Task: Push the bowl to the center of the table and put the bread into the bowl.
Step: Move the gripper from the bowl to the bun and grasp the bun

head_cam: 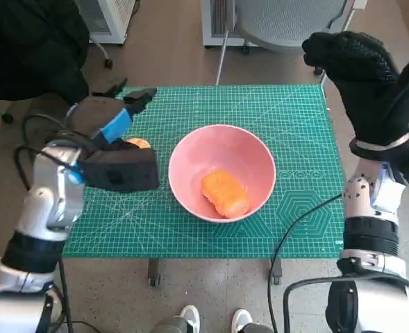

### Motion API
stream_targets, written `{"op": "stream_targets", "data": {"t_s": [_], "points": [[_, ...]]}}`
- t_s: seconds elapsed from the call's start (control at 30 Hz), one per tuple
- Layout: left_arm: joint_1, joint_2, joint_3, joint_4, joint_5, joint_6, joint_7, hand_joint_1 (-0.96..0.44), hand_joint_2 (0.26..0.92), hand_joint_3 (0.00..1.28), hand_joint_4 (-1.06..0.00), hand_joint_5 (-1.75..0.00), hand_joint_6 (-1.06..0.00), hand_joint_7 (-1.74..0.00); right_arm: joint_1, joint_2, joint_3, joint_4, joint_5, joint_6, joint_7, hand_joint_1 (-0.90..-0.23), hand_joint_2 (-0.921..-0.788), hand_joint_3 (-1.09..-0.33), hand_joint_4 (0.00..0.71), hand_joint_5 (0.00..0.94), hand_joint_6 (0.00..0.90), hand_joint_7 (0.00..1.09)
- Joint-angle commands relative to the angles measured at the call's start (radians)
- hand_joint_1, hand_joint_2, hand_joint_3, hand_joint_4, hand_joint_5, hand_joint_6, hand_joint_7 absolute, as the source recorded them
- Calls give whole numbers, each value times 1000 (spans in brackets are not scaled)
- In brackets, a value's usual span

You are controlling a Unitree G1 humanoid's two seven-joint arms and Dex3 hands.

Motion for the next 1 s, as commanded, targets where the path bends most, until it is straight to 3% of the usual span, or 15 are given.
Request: {"op": "stream_targets", "data": {"t_s": [0.03, 1.0], "points": [[-28, -7, -25, 42, 15, 17, -2, -484, 768, 3, -90, 0, -267, 0, 26, -8, -5, -4, 1, 12, -2, -751, -921, -722, 216, 0, 267, 1], [-93, -31, -121, 276, 4, 92, -168, -547, 764, 1, 0, 1, -192, 0, 44, -14, 3, -31, -14, 9, -33, -744, -921, -725, 227, 3, 283, 7]]}}
